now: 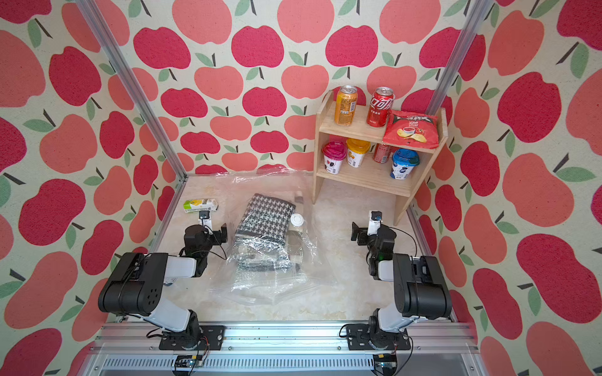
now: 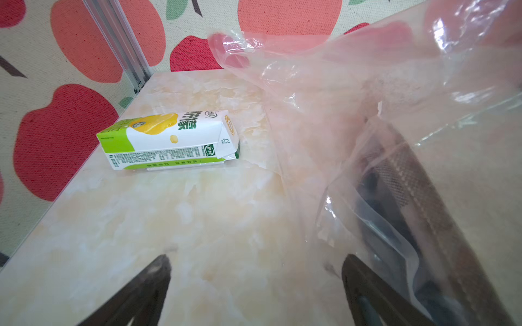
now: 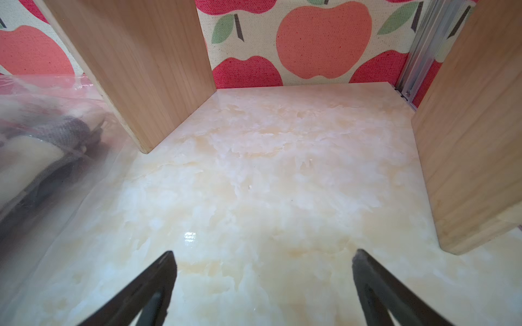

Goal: Take the scarf out of the vacuum bag
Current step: Open the vacuum bag at the center of the board.

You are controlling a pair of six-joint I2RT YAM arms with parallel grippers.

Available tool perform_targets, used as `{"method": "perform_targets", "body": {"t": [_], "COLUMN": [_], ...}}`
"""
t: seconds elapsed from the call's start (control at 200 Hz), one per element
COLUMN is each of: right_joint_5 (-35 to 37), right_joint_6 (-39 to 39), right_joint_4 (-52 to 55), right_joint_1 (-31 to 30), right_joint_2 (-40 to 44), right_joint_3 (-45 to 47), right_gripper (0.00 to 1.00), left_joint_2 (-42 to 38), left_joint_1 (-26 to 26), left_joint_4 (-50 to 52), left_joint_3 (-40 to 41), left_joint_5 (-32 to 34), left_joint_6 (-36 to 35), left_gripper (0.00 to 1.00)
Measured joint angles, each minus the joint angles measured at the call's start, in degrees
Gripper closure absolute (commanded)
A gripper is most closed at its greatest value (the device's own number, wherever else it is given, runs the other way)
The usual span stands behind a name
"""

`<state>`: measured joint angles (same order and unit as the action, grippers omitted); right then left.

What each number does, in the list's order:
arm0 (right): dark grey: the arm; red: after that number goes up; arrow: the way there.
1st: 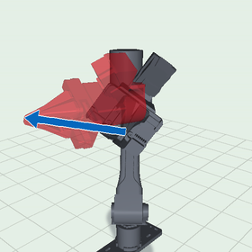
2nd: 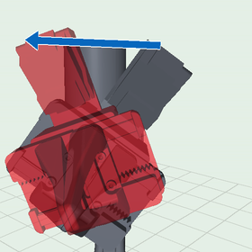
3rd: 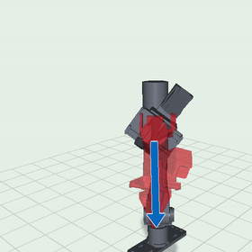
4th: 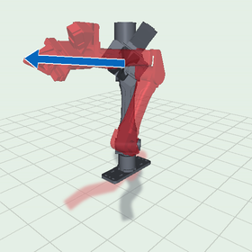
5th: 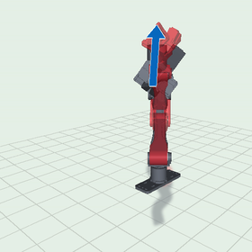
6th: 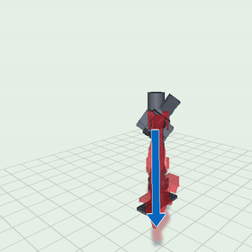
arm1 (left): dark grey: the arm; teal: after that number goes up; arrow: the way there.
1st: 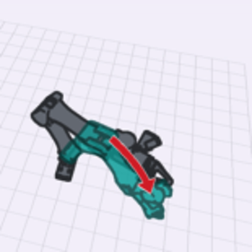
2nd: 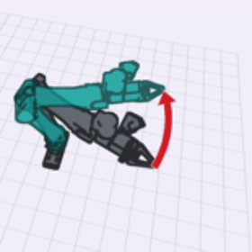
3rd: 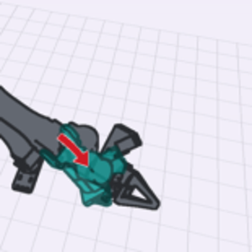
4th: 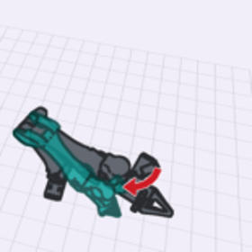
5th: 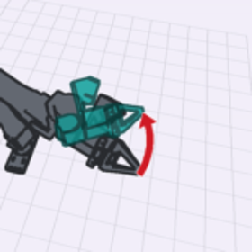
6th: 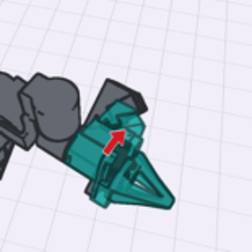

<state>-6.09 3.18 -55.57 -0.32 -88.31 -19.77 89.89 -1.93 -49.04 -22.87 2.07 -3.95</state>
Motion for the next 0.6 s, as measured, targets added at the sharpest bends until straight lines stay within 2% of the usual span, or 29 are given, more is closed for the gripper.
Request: {"method": "perform_targets", "body": {"t": [0.6], "right_joint_5": [1.11], "right_joint_6": [0.04], "right_joint_4": [-0.02], "right_joint_1": [0.00], "right_joint_2": [0.00], "right_joint_3": [0.00], "right_gripper": [0.00], "left_joint_2": [0.00], "left_joint_1": [0.33], "left_joint_4": [0.02], "left_joint_3": [0.00], "left_joint_5": [-0.70], "left_joint_6": [0.15], "left_gripper": [0.03]}}
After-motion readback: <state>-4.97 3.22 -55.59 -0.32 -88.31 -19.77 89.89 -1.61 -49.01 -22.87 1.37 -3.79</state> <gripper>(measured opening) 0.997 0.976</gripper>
